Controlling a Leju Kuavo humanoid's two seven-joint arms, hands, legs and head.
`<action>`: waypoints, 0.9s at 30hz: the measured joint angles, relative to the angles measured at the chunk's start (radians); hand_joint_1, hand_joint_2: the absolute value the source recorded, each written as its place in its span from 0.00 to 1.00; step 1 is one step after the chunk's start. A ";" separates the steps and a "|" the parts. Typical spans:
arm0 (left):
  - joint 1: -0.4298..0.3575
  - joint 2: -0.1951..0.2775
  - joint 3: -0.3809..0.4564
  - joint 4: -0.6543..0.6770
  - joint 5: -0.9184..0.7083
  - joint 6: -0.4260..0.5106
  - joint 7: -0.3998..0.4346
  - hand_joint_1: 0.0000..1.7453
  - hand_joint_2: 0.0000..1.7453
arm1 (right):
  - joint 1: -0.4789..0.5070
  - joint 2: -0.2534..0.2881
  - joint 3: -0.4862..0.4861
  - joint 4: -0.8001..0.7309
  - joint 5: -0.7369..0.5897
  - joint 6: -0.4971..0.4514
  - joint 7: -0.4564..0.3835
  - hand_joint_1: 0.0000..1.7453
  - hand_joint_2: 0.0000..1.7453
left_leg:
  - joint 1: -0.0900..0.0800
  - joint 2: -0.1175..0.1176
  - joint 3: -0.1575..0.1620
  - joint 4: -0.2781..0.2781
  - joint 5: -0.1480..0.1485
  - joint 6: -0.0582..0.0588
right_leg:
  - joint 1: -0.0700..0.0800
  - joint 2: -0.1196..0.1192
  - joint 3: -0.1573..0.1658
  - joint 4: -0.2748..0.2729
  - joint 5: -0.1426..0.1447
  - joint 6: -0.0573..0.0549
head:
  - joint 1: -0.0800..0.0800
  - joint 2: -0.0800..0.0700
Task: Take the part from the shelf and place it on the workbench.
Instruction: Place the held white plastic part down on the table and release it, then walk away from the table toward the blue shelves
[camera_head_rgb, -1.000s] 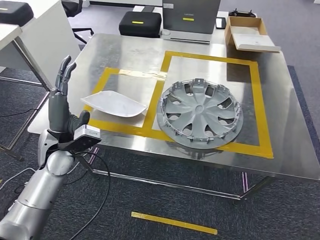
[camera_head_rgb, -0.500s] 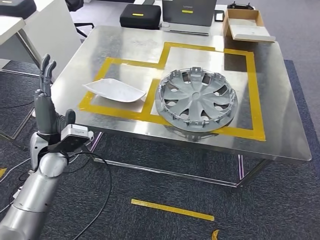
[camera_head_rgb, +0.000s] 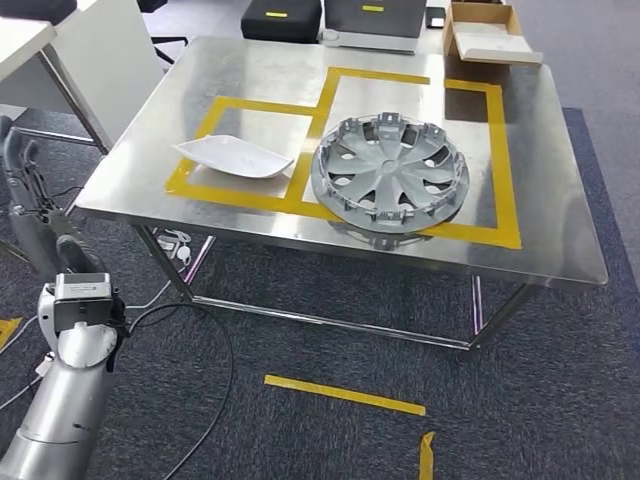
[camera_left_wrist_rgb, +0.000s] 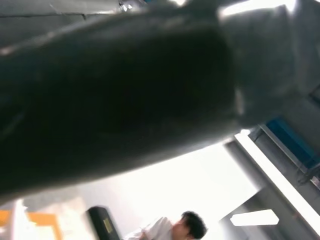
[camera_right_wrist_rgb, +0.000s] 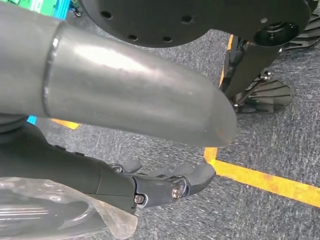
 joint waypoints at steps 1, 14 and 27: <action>0.008 -0.004 0.007 -0.015 0.012 0.008 -0.012 0.00 0.00 | 0.001 0.000 0.000 0.000 0.000 0.000 0.000 0.00 0.00 | 0.000 0.000 -0.005 0.002 0.007 -0.005 | 0.000 0.001 -0.003 -0.005 -0.002 -0.004 | 0.000 0.000; 0.065 -0.022 0.076 -0.122 0.099 0.072 -0.068 0.00 0.00 | -0.001 0.005 0.000 0.000 0.002 -0.007 0.009 0.00 0.00 | -0.009 -0.007 0.125 0.036 -0.114 0.016 | 0.023 -0.009 -0.125 0.019 0.085 -0.053 | -0.005 0.000; 0.092 -0.029 0.111 -0.129 0.118 0.097 -0.074 0.00 0.00 | -0.002 0.001 0.000 0.000 0.009 -0.013 0.019 0.00 0.00 | 0.003 0.004 -0.006 -0.005 -0.004 0.017 | -0.007 -0.006 -0.095 0.183 0.003 0.021 | 0.000 0.000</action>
